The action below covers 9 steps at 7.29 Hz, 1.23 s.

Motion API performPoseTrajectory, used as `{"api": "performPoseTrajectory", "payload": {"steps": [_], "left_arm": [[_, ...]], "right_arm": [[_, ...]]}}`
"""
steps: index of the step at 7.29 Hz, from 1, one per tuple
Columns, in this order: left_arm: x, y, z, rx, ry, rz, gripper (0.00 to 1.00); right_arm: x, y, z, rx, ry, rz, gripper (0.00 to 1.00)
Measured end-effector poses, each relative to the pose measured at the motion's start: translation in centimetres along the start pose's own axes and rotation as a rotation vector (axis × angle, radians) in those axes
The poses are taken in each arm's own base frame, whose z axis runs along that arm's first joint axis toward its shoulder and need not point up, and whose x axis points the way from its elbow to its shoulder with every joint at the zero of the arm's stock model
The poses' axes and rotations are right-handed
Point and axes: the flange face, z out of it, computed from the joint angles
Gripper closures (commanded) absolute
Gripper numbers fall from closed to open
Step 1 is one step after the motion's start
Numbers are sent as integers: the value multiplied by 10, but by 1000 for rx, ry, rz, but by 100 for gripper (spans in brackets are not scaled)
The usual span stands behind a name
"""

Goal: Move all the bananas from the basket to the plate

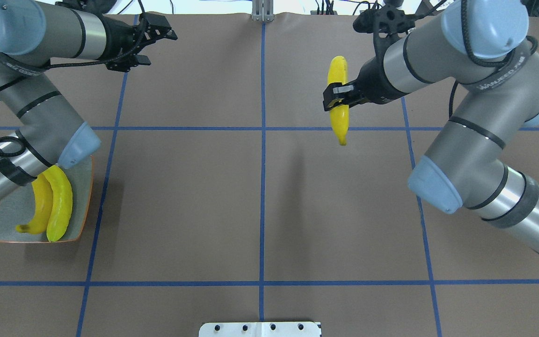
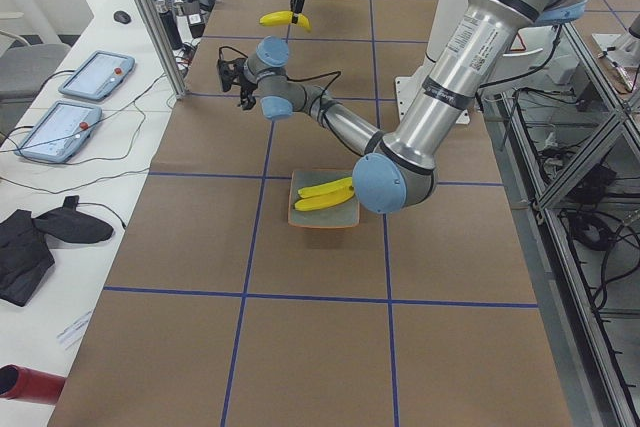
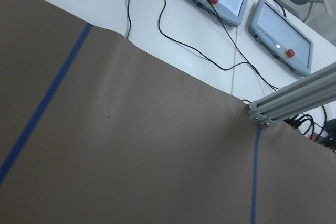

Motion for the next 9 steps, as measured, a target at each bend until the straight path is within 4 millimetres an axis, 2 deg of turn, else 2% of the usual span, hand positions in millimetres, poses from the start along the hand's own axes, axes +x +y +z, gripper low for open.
{"api": "performPoseTrajectory", "payload": {"steps": [2, 4, 6, 9], "left_arm": [[36, 33, -4, -88, 55, -66, 0], [56, 51, -9, -155, 79, -92, 0], [69, 75, -7, -204, 97, -94, 0], [71, 123, 5, -315, 85, -73, 0]], "right_arm": [[-70, 21, 12, -42, 34, -36, 100], [-120, 53, 32, -66, 61, -85, 100], [-146, 70, 40, -80, 75, -110, 100], [-156, 73, 38, -80, 69, -118, 100]]}}
